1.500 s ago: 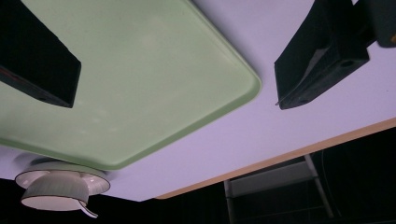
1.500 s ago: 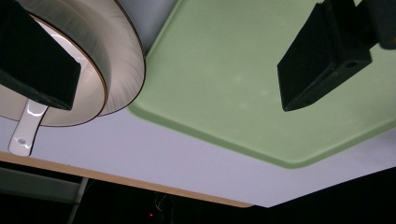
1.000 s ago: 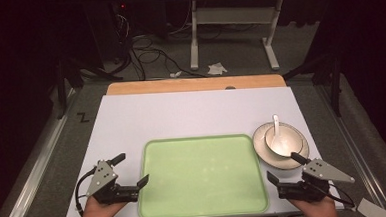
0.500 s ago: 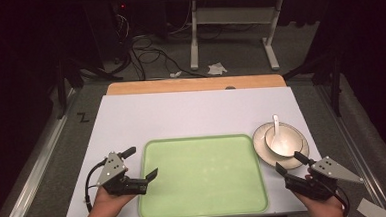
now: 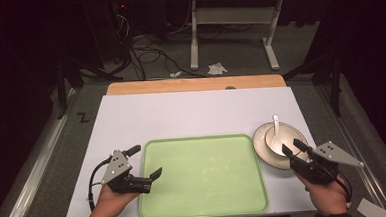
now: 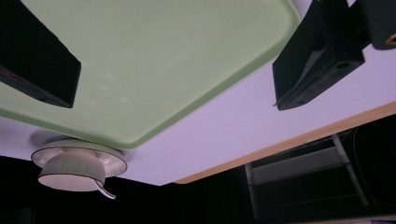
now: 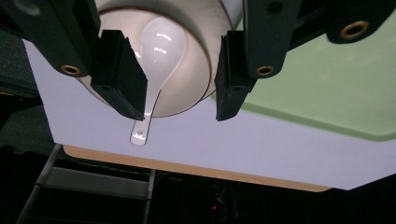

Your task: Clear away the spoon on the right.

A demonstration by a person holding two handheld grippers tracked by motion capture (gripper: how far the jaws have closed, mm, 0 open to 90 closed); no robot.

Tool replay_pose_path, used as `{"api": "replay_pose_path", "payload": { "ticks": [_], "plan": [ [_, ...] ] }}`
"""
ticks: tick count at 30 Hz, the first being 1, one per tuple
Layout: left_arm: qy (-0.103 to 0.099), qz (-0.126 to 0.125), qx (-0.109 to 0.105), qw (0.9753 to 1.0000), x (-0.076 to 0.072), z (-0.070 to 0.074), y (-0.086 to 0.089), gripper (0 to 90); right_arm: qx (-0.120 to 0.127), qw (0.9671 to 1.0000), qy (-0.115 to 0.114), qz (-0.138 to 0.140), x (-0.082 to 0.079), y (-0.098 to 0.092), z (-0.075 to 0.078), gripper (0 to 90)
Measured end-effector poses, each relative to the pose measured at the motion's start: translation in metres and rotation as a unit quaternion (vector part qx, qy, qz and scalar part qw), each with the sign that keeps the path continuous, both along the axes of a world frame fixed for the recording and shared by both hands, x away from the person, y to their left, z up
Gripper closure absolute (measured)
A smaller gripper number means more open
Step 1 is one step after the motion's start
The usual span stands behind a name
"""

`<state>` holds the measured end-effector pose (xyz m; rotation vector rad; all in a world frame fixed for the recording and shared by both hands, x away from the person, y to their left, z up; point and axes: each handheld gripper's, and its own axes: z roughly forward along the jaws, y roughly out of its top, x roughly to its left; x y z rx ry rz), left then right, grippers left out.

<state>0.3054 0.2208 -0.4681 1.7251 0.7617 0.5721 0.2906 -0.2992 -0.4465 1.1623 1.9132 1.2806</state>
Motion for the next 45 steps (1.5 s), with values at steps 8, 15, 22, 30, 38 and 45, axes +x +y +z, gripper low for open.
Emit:
{"api": "replay_pose_path", "payload": {
  "ticks": [8,15,22,30,38,45],
  "plan": [
    [-0.005,-0.012,-0.002,0.9999,0.003,0.002,-0.007,1.7,-0.004,0.9997,-0.003,-0.023,0.007,-0.001,0.005,66.3],
    [-0.005,-0.013,0.005,0.9999,0.003,0.001,-0.006,1.2,-0.016,0.9988,-0.011,-0.044,0.03,-0.001,0.022,70.0],
    [-0.004,0.004,0.007,1.0,-0.005,0.001,0.005,0.9,-0.031,0.9982,0.01,-0.05,0.066,-0.001,0.03,76.6],
    [0.014,0.025,0.017,0.9995,-0.009,-0.003,0.018,1.0,-0.048,0.9965,0.038,-0.057,0.101,0.003,0.03,90.0],
    [0.008,0.045,0.013,0.9989,-0.016,-0.001,0.028,1.1,-0.073,0.9944,0.054,-0.053,0.128,0.014,0.028,90.0],
    [0.001,0.043,0.009,0.999,-0.019,0.0,0.028,1.1,-0.093,0.9904,0.081,-0.062,0.15,0.021,0.027,90.0]
  ]
}}
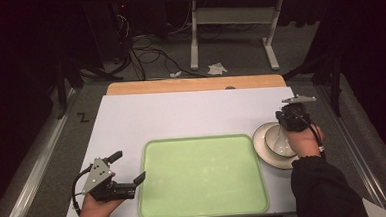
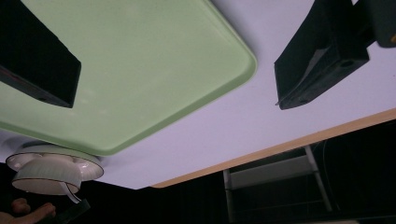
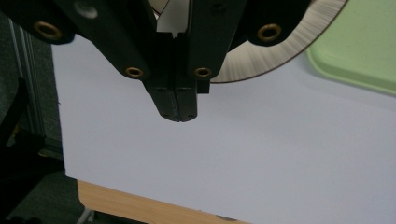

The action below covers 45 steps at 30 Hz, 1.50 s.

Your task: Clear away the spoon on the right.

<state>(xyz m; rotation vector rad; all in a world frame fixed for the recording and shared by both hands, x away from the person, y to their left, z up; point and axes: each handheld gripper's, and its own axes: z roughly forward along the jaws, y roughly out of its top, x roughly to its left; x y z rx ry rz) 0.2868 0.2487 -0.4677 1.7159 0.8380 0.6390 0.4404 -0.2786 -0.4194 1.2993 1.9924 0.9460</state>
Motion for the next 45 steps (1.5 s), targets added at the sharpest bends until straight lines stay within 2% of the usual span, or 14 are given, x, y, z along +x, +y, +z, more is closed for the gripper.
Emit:
{"api": "replay_pose_path", "payload": {
  "ticks": [1,5,6,7,10,12,17,23,29,34,38,40,42,45],
  "plan": [
    [-0.001,-0.001,-0.001,1.0,0.0,0.0,0.0,1.1,-0.005,0.9999,0.013,0.0,0.007,0.004,-0.003,90.0],
    [-0.003,-0.003,0.0,1.0,0.0,0.0,-0.001,1.1,-0.033,0.9991,0.027,-0.005,0.018,0.013,-0.011,90.0],
    [-0.003,-0.003,0.0,1.0,0.0,0.0,-0.001,1.1,-0.033,0.9991,0.027,-0.005,0.018,0.013,-0.011,90.0],
    [-0.004,-0.003,0.001,1.0,-0.001,0.0,0.0,1.1,-0.04,0.9983,0.04,-0.015,0.022,0.013,-0.012,90.0],
    [-0.003,-0.005,-0.003,1.0,0.0,0.0,0.0,1.1,-0.044,0.9978,0.043,-0.026,0.026,0.011,-0.012,90.0],
    [-0.002,-0.008,-0.003,1.0,0.0,0.0,0.0,1.1,-0.047,0.9967,0.051,-0.042,0.031,0.001,-0.009,90.0],
    [-0.004,-0.013,-0.002,0.9999,0.0,0.001,-0.002,1.1,-0.052,0.995,0.059,-0.061,0.029,-0.013,-0.008,90.0],
    [-0.004,-0.024,-0.004,0.9997,0.001,0.001,-0.005,1.1,-0.035,0.9951,0.053,-0.076,0.014,-0.04,-0.004,90.0],
    [-0.003,-0.029,-0.002,0.9996,0.003,0.0,-0.007,1.2,-0.028,0.9953,0.051,-0.078,-0.003,-0.055,-0.005,90.0],
    [-0.003,-0.033,0.001,0.9995,0.004,0.0,-0.01,1.2,-0.03,0.9967,0.032,-0.068,-0.029,-0.066,-0.007,90.0],
    [-0.003,-0.036,0.002,0.9994,0.004,0.0,-0.012,1.3,-0.016,0.997,0.026,-0.07,-0.043,-0.072,-0.011,90.0],
    [-0.004,-0.037,0.002,0.9993,0.005,0.0,-0.012,1.3,-0.012,0.9975,0.019,-0.068,-0.048,-0.075,-0.013,90.0],
    [-0.003,-0.038,0.002,0.9993,0.006,-0.001,-0.013,1.3,0.007,0.9974,0.004,-0.072,-0.053,-0.078,-0.014,90.0],
    [-0.002,-0.037,0.002,0.9993,0.006,-0.001,-0.014,1.4,0.016,0.9974,-0.009,-0.07,-0.053,-0.077,-0.012,90.0]
  ]
}}
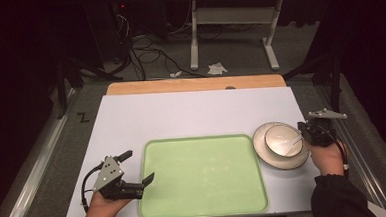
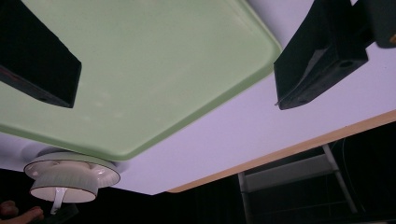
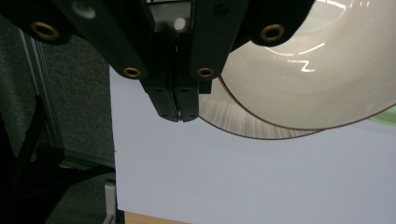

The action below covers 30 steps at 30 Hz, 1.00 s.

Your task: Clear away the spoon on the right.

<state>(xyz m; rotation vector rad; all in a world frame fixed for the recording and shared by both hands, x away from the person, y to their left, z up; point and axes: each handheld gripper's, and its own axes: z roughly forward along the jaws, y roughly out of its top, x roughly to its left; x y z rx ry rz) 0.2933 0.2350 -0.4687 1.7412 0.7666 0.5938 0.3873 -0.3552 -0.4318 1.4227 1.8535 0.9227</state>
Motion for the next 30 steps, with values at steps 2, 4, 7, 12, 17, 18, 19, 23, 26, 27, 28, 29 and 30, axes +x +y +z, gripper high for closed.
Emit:
{"api": "replay_pose_path", "payload": {
  "ticks": [2,4,7,12,17,18,19,23,26,27,28,29,30],
  "plan": [
    [0.0,-0.001,0.003,1.0,0.002,0.0,-0.002,1.4,0.005,1.0,-0.003,0.006,0.008,0.005,0.003,90.0],
    [0.002,-0.002,0.005,1.0,0.002,-0.001,-0.005,1.4,-0.008,0.9999,0.007,0.001,0.026,0.013,0.001,90.0],
    [-0.001,-0.005,0.005,1.0,0.001,0.0,-0.007,1.4,-0.014,0.9997,0.02,-0.001,0.038,0.016,-0.002,90.0],
    [0.003,-0.005,0.006,1.0,0.002,-0.002,-0.006,1.4,-0.041,0.9978,0.05,-0.014,0.047,0.014,-0.009,90.0],
    [0.0,-0.006,0.002,1.0,0.0,-0.001,-0.004,1.4,-0.034,0.998,0.051,-0.018,0.032,0.003,-0.007,90.0],
    [0.0,-0.007,0.002,1.0,0.0,0.0,-0.004,1.4,-0.033,0.9981,0.049,-0.017,0.029,0.001,-0.007,90.0],
    [0.0,-0.008,0.002,1.0,0.0,0.0,-0.005,1.4,-0.028,0.9982,0.05,-0.019,0.024,0.0,-0.008,90.0],
    [0.0,-0.011,0.003,0.9999,0.001,0.0,-0.007,1.5,-0.021,0.9987,0.044,-0.014,0.008,-0.005,-0.013,90.0],
    [-0.001,-0.011,0.004,0.9999,0.001,0.0,-0.007,1.5,-0.014,0.9989,0.042,-0.012,0.0,-0.007,-0.013,90.0],
    [0.0,-0.011,0.005,0.9999,0.0,0.0,-0.007,1.5,-0.011,0.9991,0.039,-0.009,-0.003,-0.008,-0.013,90.0],
    [0.0,-0.011,0.005,0.9999,0.0,0.0,-0.007,1.5,-0.011,0.9991,0.039,-0.009,-0.003,-0.008,-0.013,90.0],
    [-0.001,-0.011,0.003,0.9999,0.0,0.0,-0.007,1.5,-0.005,0.9992,0.039,-0.008,-0.005,-0.008,-0.013,90.0],
    [-0.001,-0.011,0.002,0.9999,0.0,0.0,-0.007,1.5,-0.001,0.9993,0.037,-0.006,-0.008,-0.008,-0.014,90.0]
  ]
}}
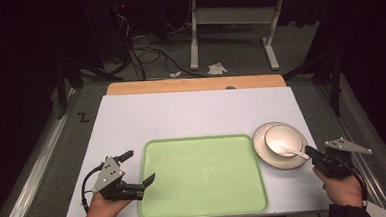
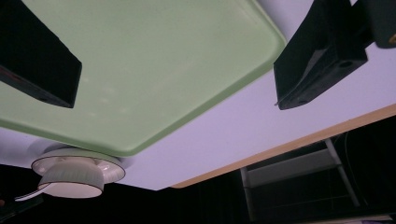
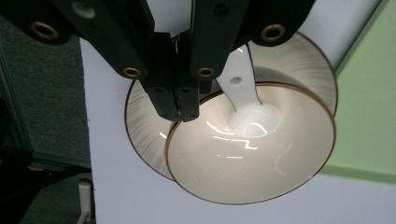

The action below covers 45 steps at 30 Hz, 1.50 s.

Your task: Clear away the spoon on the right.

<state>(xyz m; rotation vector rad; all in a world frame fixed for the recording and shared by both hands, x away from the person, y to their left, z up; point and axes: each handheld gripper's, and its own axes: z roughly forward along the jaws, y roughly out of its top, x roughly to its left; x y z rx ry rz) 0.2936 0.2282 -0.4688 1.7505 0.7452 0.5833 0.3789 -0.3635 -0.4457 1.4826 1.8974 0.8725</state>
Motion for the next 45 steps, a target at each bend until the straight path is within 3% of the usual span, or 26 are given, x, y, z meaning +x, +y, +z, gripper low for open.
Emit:
{"api": "replay_pose_path", "payload": {
  "ticks": [8,10,12,15,16,17,19,24,26,30,36,45],
  "plan": [
    [-0.003,0.001,0.0,1.0,-0.002,0.001,0.0,1.8,0.009,0.9998,-0.001,0.017,-0.02,0.002,-0.003,83.6],
    [-0.005,0.0,-0.001,1.0,-0.002,0.002,0.0,1.8,0.015,0.9997,-0.005,0.021,-0.028,0.002,-0.003,75.8],
    [-0.005,-0.001,-0.001,1.0,-0.002,0.002,0.0,1.8,0.014,0.9996,-0.004,0.022,-0.031,0.003,-0.003,73.5],
    [-0.005,-0.003,0.0,1.0,-0.002,0.001,0.0,1.8,0.015,0.9994,-0.004,0.031,-0.039,0.008,-0.004,57.9],
    [-0.005,-0.003,0.0,1.0,-0.002,0.001,0.0,1.8,0.015,0.9994,-0.004,0.031,-0.039,0.008,-0.004,57.9],
    [-0.005,-0.003,0.001,1.0,-0.002,0.001,-0.001,1.8,0.012,0.9994,-0.008,0.032,-0.042,0.01,-0.003,50.3],
    [-0.006,-0.005,0.0,1.0,-0.002,0.002,0.0,1.8,0.011,0.9992,-0.016,0.034,-0.044,0.011,-0.001,46.9],
    [-0.007,-0.005,0.001,1.0,-0.002,0.002,0.0,1.8,0.028,0.9981,-0.045,0.029,-0.05,0.013,0.01,47.4],
    [-0.006,-0.004,0.001,1.0,-0.002,0.002,0.0,1.8,0.052,0.9958,-0.069,0.03,-0.056,0.016,0.017,48.8],
    [-0.007,-0.006,0.0,1.0,-0.002,0.002,0.0,1.8,0.089,0.9929,-0.075,0.026,-0.06,0.017,0.016,48.6],
    [-0.005,-0.011,0.0,0.9999,-0.003,0.002,-0.001,1.9,0.132,0.9898,-0.054,-0.004,-0.061,0.013,0.004,50.6],
    [-0.006,-0.004,-0.004,1.0,-0.006,0.002,0.004,1.9,0.151,0.988,-0.029,-0.007,-0.06,0.017,-0.005,53.2]
  ]
}}
